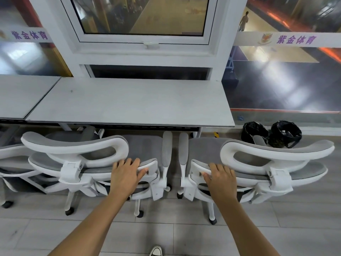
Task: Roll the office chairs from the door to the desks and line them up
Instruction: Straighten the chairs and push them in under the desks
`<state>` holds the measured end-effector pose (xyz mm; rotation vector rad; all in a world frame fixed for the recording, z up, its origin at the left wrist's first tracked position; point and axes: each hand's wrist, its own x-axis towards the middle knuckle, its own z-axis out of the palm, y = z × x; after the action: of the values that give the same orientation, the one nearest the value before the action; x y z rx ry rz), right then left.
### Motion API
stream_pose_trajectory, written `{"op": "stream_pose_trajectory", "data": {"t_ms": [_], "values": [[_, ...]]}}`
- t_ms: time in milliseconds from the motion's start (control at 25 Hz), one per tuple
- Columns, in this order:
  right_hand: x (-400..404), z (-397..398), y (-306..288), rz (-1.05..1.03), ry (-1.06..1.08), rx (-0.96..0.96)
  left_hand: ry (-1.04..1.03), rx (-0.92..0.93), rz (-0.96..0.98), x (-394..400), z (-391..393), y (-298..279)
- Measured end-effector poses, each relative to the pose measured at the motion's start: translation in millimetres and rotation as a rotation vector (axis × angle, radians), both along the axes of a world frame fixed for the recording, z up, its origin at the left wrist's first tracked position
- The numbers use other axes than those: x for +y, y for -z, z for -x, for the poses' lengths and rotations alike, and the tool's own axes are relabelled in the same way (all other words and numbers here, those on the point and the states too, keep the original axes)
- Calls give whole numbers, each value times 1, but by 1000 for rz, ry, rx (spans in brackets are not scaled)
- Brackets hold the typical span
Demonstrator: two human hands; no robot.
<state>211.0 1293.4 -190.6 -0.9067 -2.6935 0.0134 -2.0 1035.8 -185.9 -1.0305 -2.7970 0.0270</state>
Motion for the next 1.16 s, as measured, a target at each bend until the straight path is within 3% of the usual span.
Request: {"op": "stream_pose_trajectory", "data": {"t_ms": [280,480,800,1160], "values": [[0,-6,1,20,-7,-15,-28,-20,-9,2,-3,-3],[-1,-3,0,80,-2,-8,-39,-19,-188,-8,-19,1],[-2,-6,0,222,-93,149,-93,-54,-170,-39,-56,-14],[-143,63,-51,362,-381,210,-216,-65,-241,-127,-65,-66]]}}
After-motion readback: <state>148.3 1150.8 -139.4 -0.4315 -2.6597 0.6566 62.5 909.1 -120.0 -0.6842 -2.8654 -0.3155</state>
